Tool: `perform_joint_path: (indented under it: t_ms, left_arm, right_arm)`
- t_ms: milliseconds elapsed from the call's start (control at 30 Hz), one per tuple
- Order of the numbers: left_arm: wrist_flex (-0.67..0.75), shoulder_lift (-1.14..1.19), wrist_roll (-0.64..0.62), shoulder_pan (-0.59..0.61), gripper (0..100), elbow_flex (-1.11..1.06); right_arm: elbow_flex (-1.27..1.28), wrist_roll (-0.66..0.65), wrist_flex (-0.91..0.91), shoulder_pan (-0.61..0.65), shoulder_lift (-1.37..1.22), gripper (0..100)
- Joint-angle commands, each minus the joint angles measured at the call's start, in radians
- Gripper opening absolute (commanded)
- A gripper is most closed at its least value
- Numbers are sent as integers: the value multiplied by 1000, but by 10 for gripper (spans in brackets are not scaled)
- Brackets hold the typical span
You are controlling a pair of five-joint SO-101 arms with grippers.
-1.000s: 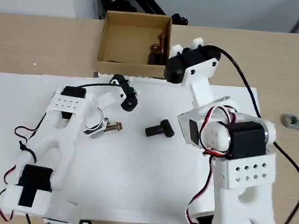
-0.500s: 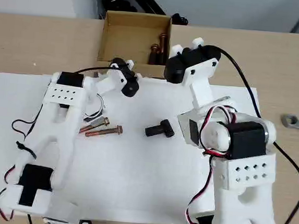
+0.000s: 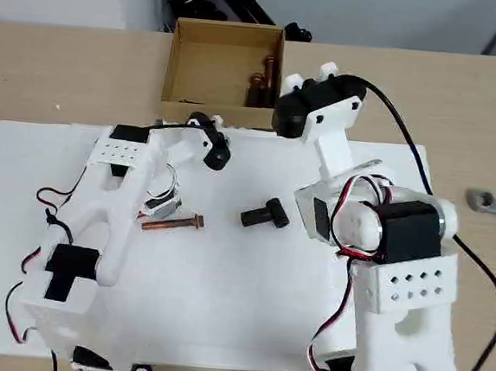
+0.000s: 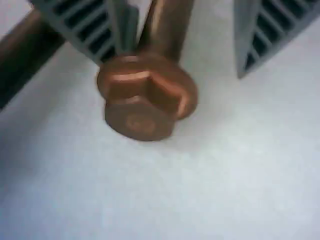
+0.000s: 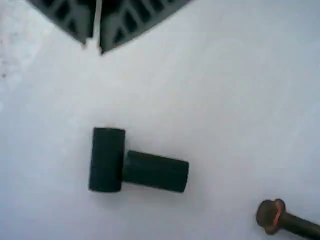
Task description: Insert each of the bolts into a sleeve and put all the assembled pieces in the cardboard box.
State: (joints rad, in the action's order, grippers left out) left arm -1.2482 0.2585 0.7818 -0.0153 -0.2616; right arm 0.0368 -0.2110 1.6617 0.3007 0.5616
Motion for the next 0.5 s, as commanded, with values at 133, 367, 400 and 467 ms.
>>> perform_joint_path:
  t_ms: [133,367,400,467]
  left_arm:
    - [26,37,-31,-5,5,7]
    - [3,28,-68,3,6,-22]
    - [2,26,-68,0,6,-19]
    - [-2,-9,-74,-3,6,-19]
  right_arm:
    - [-5,-9,-4,-8,16,2]
    - [-5,-8,-4,-8,16,2]
    - [-5,-6,-4,-8,16,2]
    - [-5,-6,-2,-8,22,2]
